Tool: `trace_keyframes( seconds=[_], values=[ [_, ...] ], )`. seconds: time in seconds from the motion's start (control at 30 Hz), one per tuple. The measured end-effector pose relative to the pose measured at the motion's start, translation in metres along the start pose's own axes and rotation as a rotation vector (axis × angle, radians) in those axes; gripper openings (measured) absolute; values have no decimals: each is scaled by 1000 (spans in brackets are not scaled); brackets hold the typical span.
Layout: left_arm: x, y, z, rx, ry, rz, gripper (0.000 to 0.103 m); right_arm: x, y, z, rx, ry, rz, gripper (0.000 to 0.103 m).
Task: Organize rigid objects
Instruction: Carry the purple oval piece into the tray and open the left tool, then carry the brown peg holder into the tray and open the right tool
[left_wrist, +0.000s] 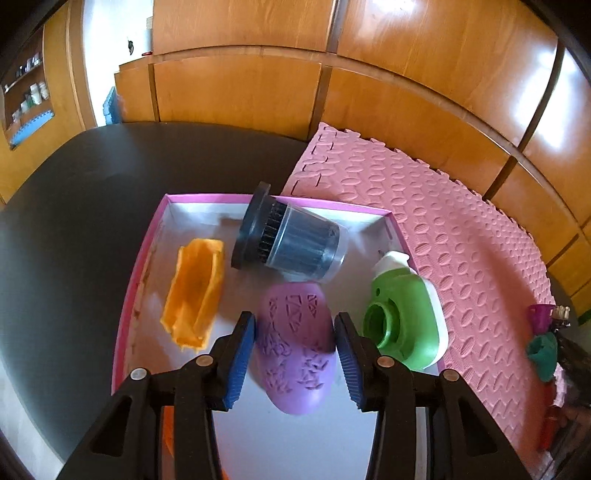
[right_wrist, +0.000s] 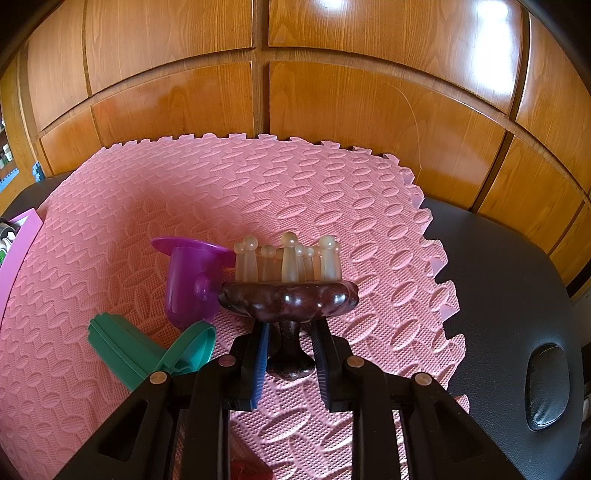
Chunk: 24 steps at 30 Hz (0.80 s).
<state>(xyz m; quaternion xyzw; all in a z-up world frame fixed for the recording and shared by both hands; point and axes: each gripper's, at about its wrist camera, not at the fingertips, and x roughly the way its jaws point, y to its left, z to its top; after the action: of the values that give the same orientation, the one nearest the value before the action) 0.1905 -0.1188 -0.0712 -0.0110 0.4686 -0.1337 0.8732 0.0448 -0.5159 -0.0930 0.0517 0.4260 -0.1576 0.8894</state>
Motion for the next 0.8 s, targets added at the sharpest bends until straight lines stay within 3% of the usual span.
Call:
trace_keyframes(
  seconds=[0.13, 0.3, 0.47, 0.8],
  values=[
    [-7, -5, 0, 25, -26, -4, 46, 0, 0, 0, 0, 0, 0, 22],
    [-37, -10, -8, 53, -91, 1, 57, 0, 1, 0, -2, -1, -15, 24],
    [-69, -19, -35, 100, -138, 24, 58, 0, -2, 0, 9, 0, -22, 28],
    [-99, -30, -78, 136, -144, 46, 58, -1, 1, -1, -3, -3, -37, 28]
  ],
)
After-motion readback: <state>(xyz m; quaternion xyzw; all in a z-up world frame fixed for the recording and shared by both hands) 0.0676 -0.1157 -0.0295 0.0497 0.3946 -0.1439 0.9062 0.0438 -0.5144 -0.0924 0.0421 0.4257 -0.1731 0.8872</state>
